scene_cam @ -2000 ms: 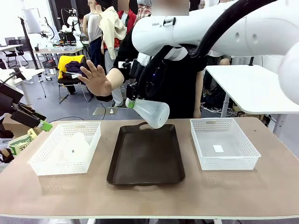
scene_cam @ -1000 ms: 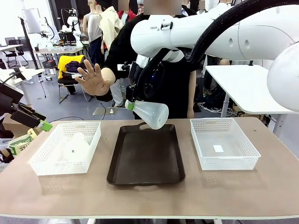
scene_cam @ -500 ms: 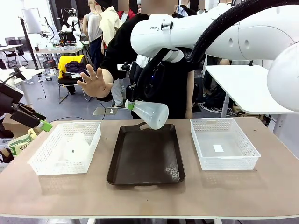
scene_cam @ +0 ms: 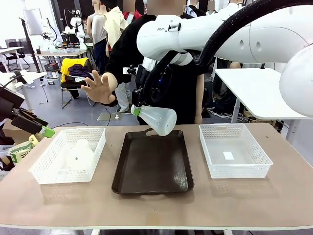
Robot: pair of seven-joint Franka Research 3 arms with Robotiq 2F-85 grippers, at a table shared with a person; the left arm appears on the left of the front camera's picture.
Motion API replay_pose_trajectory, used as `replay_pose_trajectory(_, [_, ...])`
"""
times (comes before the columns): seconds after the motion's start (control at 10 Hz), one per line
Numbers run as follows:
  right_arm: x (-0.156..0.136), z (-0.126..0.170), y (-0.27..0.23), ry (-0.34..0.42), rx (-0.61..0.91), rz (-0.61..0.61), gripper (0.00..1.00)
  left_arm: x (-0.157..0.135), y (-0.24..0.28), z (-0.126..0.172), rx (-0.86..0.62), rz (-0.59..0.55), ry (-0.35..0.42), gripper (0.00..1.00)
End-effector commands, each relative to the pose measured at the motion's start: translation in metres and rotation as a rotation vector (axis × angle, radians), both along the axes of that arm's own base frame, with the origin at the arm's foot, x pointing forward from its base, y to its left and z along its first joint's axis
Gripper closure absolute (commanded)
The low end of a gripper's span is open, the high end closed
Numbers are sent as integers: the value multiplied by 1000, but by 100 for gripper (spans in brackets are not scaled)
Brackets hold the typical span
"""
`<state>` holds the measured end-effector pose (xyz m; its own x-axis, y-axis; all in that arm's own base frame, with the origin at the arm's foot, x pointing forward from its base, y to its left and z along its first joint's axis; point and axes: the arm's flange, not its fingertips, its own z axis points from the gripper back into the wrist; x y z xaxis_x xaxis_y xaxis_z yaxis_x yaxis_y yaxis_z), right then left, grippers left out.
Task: Prepare the laboratory tools.
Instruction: Place the picked Big flask upright in the Handle tray as instructed by the person.
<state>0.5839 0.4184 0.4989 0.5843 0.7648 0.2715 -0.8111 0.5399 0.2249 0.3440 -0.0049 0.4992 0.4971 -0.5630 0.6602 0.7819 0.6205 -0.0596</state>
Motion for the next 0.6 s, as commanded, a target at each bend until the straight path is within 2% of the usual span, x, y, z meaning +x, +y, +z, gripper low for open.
replay_pose_trajectory(0.0, [-1,1,1,-2,1,1,100,0,2,-1,1,-7,-1,0])
replay_pose_trajectory(0.5, [-1,1,1,-2,1,1,100,0,2,-1,1,-7,-1,0])
